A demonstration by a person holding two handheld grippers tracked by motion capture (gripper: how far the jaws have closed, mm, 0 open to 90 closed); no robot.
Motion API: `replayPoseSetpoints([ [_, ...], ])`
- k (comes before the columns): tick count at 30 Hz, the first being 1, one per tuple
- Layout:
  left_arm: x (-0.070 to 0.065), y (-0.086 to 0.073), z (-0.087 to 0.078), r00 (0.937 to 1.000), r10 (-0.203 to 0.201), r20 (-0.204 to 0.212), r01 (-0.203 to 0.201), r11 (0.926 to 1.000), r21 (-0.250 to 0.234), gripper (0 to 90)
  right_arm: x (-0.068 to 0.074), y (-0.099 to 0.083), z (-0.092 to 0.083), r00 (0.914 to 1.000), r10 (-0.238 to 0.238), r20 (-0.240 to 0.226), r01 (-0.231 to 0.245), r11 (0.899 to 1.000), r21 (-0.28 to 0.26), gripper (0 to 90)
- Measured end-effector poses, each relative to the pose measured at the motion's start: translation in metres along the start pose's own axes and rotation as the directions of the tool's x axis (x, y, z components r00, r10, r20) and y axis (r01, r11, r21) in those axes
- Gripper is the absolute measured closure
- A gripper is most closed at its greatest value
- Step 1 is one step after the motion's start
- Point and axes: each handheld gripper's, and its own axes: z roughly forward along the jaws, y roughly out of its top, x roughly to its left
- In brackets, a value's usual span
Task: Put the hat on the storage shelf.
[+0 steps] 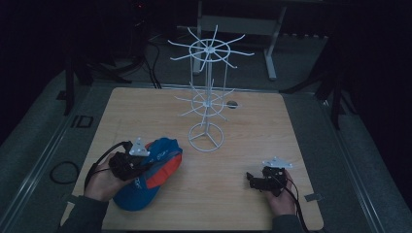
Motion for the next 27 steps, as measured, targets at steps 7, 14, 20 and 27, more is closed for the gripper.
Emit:
replayPoseSetpoints([
  [7,0.005,0.001,-0.010,0.9999,-0.014,-0.009,0.014,0.9993,-0.035,89.3,0.000,0.000,0.000,1.0000,0.000,0.000,0.000,1.000,0.000,11.1],
  [14,0.006,0.002,-0.014,0.9997,-0.018,-0.015,0.017,0.9985,-0.052,89.3,0.000,0.000,0.000,1.0000,0.002,0.000,-0.002,1.000,0.000,11.1],
  [20,0.007,0.004,-0.017,0.9994,-0.021,-0.028,0.019,0.9970,-0.075,89.2,0.000,0.000,0.000,1.0000,0.002,0.000,-0.002,1.000,-0.001,11.1],
  [27,0.011,0.005,-0.024,0.9987,-0.034,-0.038,0.029,0.9926,-0.118,89.2,0.000,0.000,0.000,1.0000,0.000,0.000,0.000,1.000,0.000,11.1],
])
